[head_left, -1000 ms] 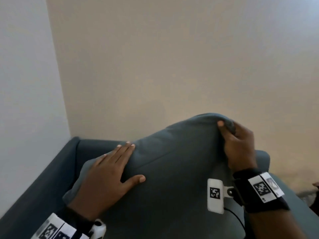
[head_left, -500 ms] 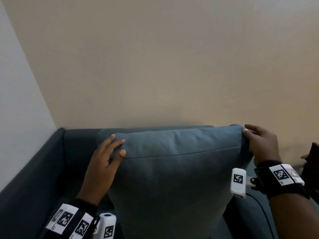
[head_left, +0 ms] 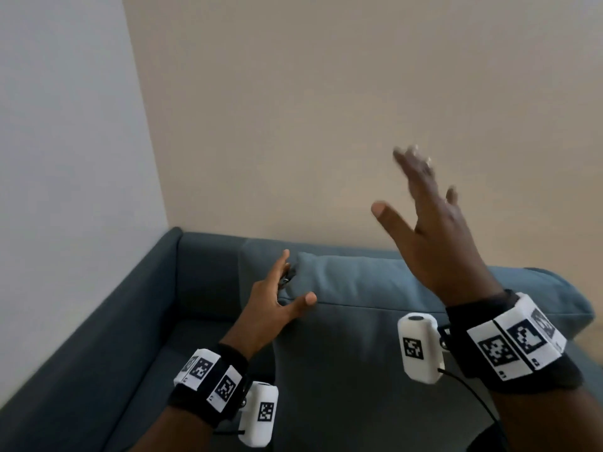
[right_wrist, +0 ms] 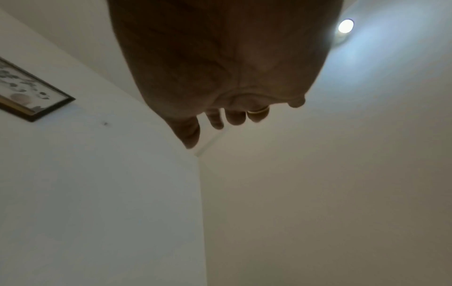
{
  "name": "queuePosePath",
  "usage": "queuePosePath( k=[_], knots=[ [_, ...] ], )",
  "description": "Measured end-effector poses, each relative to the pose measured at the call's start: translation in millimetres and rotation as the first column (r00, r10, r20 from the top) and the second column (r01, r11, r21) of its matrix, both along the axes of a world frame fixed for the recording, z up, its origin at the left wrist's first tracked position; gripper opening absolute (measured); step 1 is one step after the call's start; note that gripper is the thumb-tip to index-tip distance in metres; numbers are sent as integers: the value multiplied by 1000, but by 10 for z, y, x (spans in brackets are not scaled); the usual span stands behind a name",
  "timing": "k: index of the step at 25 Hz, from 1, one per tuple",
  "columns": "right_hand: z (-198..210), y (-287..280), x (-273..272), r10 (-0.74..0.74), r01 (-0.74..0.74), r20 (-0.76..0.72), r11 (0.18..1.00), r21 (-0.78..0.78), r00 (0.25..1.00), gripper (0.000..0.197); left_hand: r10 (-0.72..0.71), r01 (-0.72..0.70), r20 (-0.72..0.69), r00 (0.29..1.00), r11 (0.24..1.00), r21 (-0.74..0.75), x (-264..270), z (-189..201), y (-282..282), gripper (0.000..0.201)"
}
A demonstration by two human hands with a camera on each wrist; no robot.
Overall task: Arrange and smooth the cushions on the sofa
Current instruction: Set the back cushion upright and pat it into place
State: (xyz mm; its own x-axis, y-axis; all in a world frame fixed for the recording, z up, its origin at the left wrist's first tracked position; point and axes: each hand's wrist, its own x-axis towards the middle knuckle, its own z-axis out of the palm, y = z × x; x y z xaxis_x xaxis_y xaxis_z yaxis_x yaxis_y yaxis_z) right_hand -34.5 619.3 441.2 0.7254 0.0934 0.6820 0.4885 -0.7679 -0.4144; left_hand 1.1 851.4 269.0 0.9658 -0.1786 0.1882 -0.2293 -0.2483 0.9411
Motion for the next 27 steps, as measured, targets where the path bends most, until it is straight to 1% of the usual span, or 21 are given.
queuePosePath(
  k=[2,3,4,5,6,7,9,11,12,14,15,16,17,18,19,20,22,23,25,26,27],
  knots=[
    [-33,311,-38,-14,12,136,1000,16,991,65,-7,1,-41,999,991,-136,44,-75,64,91],
    [-223,458,-27,-34,46,126,995,-94,991,64,2,-12,-46,999,978,-208,71,-117,74,92],
    [-486,655,-42,-59,51,-15,950,-307,998,63,8,-18,-43,999,967,-254,72,-152,74,93],
    [-831,778,7,-136,10,-183,828,-561,974,64,9,-16,-25,1000,962,-273,85,-172,53,93],
    [-1068,805,46,-194,-77,-299,710,-700,934,68,9,-12,-13,1000,961,-277,68,-172,12,92],
    [-1107,796,39,-186,-110,-345,723,-682,920,72,3,-7,-14,1000,960,-281,50,-186,-17,91],
    [-748,714,51,-152,74,-179,922,-379,972,67,-8,7,-2,1000,954,-301,83,-183,-63,89],
    [-585,602,-77,-234,215,-105,963,-165,966,56,-6,20,51,999,959,-281,103,-171,-108,89],
    [-594,595,-129,-240,197,-120,937,-288,963,56,-18,39,83,996,966,-256,108,-155,-132,90],
    [-1012,505,-120,-237,-8,-289,761,-648,928,67,-41,61,128,991,985,-162,108,-100,-176,92],
    [-1078,409,-140,-255,-62,-354,728,-683,900,70,-49,64,151,987,993,-96,115,-72,-201,92],
    [-1002,275,-88,-262,7,-315,778,-628,912,70,-50,56,187,981,998,-30,121,-28,-203,91],
    [-835,157,-50,-254,129,-214,874,-468,943,67,-41,33,217,975,999,36,137,22,-230,91],
    [-758,13,-42,-295,226,-157,910,-348,943,63,-25,-6,229,973,991,134,143,82,-262,90],
    [-705,-37,-79,-344,272,-185,905,-328,921,61,2,-76,257,966,958,278,148,148,-308,88],
    [-780,-86,-82,-360,245,-195,862,-444,912,62,24,-163,308,951,886,435,125,208,-366,86],
    [-1077,-230,-32,-334,46,-345,774,-632,877,71,17,-304,400,916,681,666,39,298,-559,82],
    [-1021,-318,-18,-311,46,-380,822,-568,871,73,-5,-330,415,910,598,730,-2,337,-667,81],
    [-760,-591,53,-325,256,-236,925,-280,916,67,0,-358,419,908,522,774,-50,399,-842,84],
    [-716,-740,51,-368,320,-215,920,-225,905,62,14,-351,400,916,506,788,-64,438,-924,88],
    [-698,-804,-12,-382,301,-258,904,-302,887,62,20,-333,371,928,488,807,-74,481,-1003,94]
  ],
)
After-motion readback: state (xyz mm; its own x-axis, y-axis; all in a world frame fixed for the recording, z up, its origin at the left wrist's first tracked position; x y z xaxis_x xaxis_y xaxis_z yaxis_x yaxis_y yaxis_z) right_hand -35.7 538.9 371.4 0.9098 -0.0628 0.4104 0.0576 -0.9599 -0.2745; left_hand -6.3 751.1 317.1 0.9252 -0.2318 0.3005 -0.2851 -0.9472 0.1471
